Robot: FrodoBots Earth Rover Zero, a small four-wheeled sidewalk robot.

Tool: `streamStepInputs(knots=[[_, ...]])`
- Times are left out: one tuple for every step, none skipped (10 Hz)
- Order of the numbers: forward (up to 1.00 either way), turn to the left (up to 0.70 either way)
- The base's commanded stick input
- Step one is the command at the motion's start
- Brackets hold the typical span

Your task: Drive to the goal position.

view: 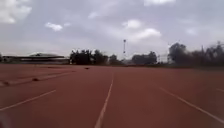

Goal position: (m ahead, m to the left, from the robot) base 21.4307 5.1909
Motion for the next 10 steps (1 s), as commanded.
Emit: streamStepInputs(knots=[[0.45,0.0],[0.45,0.0],[0.45,0.0],[0.45,0.0],[0.45,0.0],[0.45,0.0],[0.45,0.0],[0.45,0.0],[0.45,0.0],[0.45,0.0]])
